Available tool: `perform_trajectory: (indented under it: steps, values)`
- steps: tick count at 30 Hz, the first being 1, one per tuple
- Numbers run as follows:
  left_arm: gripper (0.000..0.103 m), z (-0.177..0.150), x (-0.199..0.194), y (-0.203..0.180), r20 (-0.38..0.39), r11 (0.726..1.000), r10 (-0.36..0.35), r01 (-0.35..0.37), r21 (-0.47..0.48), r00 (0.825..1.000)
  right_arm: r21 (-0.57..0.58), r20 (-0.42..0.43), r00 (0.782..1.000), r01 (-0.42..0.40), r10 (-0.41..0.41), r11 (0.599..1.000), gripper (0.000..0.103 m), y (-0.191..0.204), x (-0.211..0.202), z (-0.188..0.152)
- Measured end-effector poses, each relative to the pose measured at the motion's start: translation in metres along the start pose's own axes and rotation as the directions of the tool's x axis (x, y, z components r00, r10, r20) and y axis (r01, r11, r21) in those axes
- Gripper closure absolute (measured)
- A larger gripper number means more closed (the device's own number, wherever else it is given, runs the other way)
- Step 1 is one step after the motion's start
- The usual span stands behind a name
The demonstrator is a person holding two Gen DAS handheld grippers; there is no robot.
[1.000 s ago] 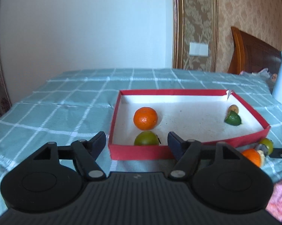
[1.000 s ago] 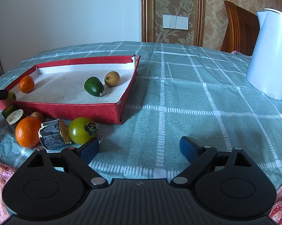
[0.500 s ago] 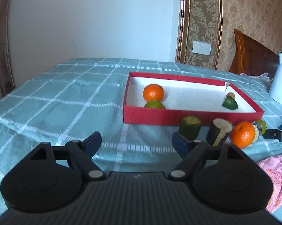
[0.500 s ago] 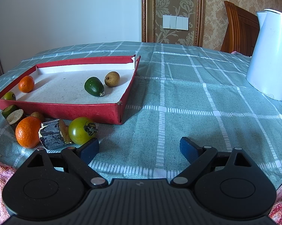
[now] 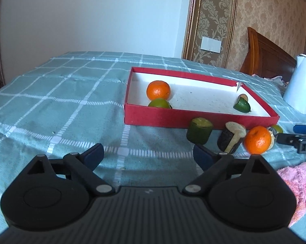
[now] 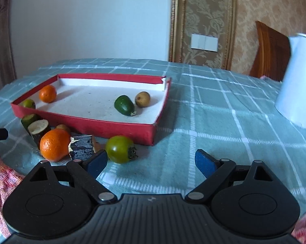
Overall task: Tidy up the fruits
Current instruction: 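Move the right tool to the dark green tomato and close on it, then carry the tomato into the tray and open the right tool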
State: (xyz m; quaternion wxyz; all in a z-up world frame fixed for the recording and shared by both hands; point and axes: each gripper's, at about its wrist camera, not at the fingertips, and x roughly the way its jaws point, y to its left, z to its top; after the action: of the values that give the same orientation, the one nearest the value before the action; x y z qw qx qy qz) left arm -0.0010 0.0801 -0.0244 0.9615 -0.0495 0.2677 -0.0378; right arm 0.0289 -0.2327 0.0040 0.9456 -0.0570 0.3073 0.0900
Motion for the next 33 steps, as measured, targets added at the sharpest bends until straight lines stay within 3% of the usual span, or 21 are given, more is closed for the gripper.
perform_trajectory:
  steps: [9,14,18,19,20,23,33]
  values:
    - [0.007,0.0,0.0,-0.001,-0.014,1.0,0.0,0.0,0.011,1.0,-0.056,0.014,1.0,-0.011,0.012,0.998,0.014,0.01,0.007,0.006]
    - [0.004,0.001,0.003,0.002,-0.025,1.0,-0.006,0.006,-0.005,1.0,-0.058,0.0,0.999,-0.05,0.05,0.997,0.028,0.013,0.009,0.006]
    - [0.001,0.001,0.003,0.002,-0.032,1.0,-0.009,0.008,-0.004,0.999,-0.049,0.001,0.998,-0.06,0.06,0.997,0.03,0.012,0.009,0.006]
    - [0.001,0.001,0.003,0.002,-0.033,1.0,-0.01,0.009,-0.004,0.999,-0.042,0.001,0.998,-0.066,0.066,0.997,0.033,0.012,0.008,0.005]
    - [0.001,0.002,0.004,0.002,-0.033,1.0,-0.011,0.01,-0.005,0.999,-0.04,-0.01,0.997,-0.072,0.072,0.997,0.048,0.012,0.01,0.005]
    - [0.0,0.002,0.004,0.002,-0.033,1.0,-0.01,0.01,-0.007,0.999,-0.034,-0.033,0.995,-0.094,0.093,0.995,0.064,0.015,0.012,0.005]
    - [0.0,0.001,0.005,0.005,-0.036,1.0,-0.013,0.012,-0.013,0.999,-0.024,-0.037,0.997,-0.062,0.061,0.998,0.067,0.023,0.012,0.005]
